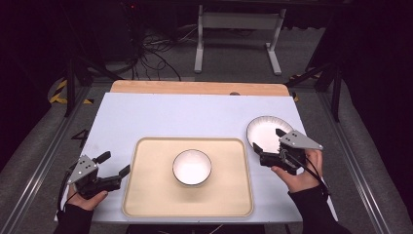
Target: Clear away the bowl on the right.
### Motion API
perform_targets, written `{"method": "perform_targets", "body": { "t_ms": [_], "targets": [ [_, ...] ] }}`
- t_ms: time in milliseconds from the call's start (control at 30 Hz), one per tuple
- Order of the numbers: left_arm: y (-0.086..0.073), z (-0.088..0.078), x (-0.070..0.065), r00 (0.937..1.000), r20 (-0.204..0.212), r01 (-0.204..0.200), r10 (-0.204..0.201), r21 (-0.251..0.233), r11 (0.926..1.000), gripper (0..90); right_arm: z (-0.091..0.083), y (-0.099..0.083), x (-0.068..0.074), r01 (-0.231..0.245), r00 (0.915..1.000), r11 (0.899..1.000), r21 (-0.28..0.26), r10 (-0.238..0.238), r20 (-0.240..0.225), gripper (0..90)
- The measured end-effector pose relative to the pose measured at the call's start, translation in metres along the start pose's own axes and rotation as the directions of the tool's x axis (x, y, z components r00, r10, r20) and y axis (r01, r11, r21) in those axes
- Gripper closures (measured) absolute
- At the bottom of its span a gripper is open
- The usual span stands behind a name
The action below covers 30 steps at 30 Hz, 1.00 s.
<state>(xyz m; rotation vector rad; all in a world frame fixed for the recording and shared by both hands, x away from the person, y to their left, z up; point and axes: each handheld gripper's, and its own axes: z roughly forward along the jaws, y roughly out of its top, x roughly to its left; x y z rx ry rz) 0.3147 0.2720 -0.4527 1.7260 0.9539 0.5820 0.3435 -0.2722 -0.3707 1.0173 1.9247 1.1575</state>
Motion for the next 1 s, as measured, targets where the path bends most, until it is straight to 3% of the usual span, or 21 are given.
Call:
{"method": "perform_targets", "body": {
  "t_ms": [200, 267, 467, 633, 800, 1000],
  "targets": [
    [0.0, 0.0, -0.001, 1.0, 0.005, -0.003, 0.003, 0.0, 1.0, 12.5, -0.004, -0.022, 0.0, 0.012, 0.9997, 0.999, -0.049, -0.011, 0.024, 10.0],
    [0.0, 0.0, -0.001, 1.0, 0.006, -0.003, 0.003, -0.001, 1.0, 12.5, -0.005, -0.032, 0.001, 0.031, 0.999, 0.998, -0.055, -0.029, 0.033, 9.9],
    [0.0, 0.0, -0.001, 1.0, 0.007, -0.003, 0.003, -0.005, 1.0, 12.5, -0.006, -0.058, 0.0, 0.024, 0.9985, 0.998, -0.065, -0.021, 0.05, 9.9],
    [0.001, 0.0, -0.001, 0.9999, 0.01, -0.003, 0.003, -0.007, 1.0, 12.5, -0.006, -0.075, 0.002, 0.026, 0.9991, 0.997, -0.067, -0.023, 0.034, 10.0],
    [0.0, 0.001, -0.001, 0.9999, 0.016, -0.005, 0.005, -0.007, 1.0, 12.5, -0.005, -0.082, 0.002, 0.033, 0.9991, 0.998, -0.053, -0.032, 0.026, 10.0],
    [0.001, 0.001, -0.001, 0.9999, 0.011, -0.007, 0.007, -0.003, 1.0, 12.6, -0.004, -0.085, -0.003, 0.002, 0.9996, 0.998, -0.06, -0.001, 0.028, 10.5]
  ]
}}
